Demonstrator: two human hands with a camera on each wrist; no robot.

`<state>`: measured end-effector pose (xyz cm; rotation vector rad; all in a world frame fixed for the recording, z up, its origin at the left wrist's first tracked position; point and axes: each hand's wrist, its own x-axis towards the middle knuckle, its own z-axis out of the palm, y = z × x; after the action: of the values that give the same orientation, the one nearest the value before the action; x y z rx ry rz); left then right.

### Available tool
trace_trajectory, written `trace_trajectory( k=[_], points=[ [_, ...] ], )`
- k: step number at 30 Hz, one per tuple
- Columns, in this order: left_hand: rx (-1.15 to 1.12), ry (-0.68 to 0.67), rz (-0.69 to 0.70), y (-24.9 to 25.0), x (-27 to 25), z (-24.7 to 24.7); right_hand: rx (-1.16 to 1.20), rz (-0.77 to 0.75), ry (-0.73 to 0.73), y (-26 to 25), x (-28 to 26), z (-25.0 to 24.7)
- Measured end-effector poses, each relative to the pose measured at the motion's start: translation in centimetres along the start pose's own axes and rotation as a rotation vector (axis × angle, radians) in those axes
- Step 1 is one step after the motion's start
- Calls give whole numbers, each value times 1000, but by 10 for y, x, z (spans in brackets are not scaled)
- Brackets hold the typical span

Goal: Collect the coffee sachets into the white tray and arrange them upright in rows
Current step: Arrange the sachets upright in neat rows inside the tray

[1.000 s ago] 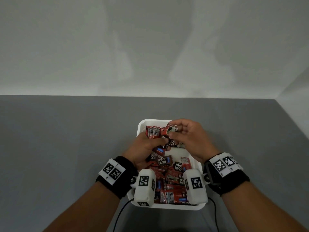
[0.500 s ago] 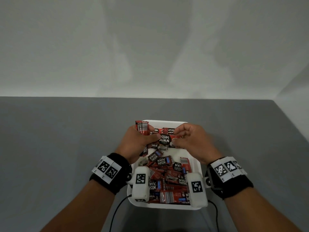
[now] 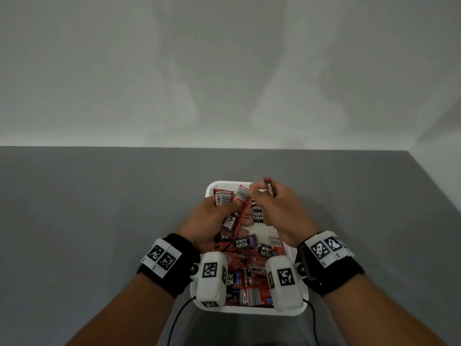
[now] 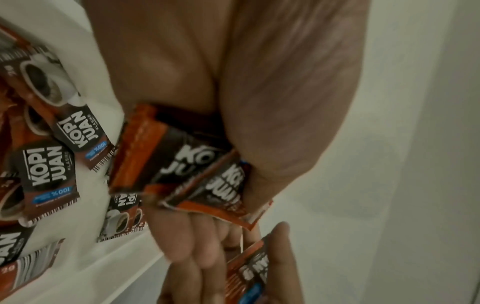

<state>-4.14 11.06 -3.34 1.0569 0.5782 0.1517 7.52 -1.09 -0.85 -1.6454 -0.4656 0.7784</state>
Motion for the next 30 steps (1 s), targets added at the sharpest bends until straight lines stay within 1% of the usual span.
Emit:
trace_trajectory(
  k=[2, 5, 8, 9, 12, 15, 19, 21, 22, 24, 25, 27, 29, 30],
  points=[
    [110, -5, 50, -1, -1, 2, 144, 69, -15, -6, 0, -1],
    [204, -45, 98, -2, -2, 3, 138, 143, -51, -4, 5, -6],
    [212, -87, 113, -1, -3, 1, 143, 125, -52, -2, 4, -10],
    [189, -74, 102, 0, -3, -1, 146, 108, -46, -3, 3, -13],
    [126, 22, 79, 4, 3, -16, 78, 85, -14, -2, 1, -24],
    [161, 86, 80, 3, 7, -24, -46, 38, -4, 0, 1, -29],
    [191, 181, 115, 5, 8, -18, -144, -36, 97, 6, 3, -25],
    [216, 204, 117, 6, 9, -17, -266, -134, 140, 9, 1, -23],
    [228, 194, 108, 7, 10, -16, -387, -203, 118, 8, -1, -23],
    [273, 129, 83, 10, 9, -14, -689, -347, -6, 9, -4, -19],
    [288, 82, 79, 12, 8, -11, -799, -378, -75, 9, -3, -16],
    [268, -6, 99, 16, 4, -1, -909, -363, -158, 14, 1, -7],
    [210, -52, 91, 17, 0, 8, -975, -361, -157, 23, 6, 3],
    [161, -44, 60, 17, -1, 10, -987, -367, -153, 27, 8, 6]
  ],
)
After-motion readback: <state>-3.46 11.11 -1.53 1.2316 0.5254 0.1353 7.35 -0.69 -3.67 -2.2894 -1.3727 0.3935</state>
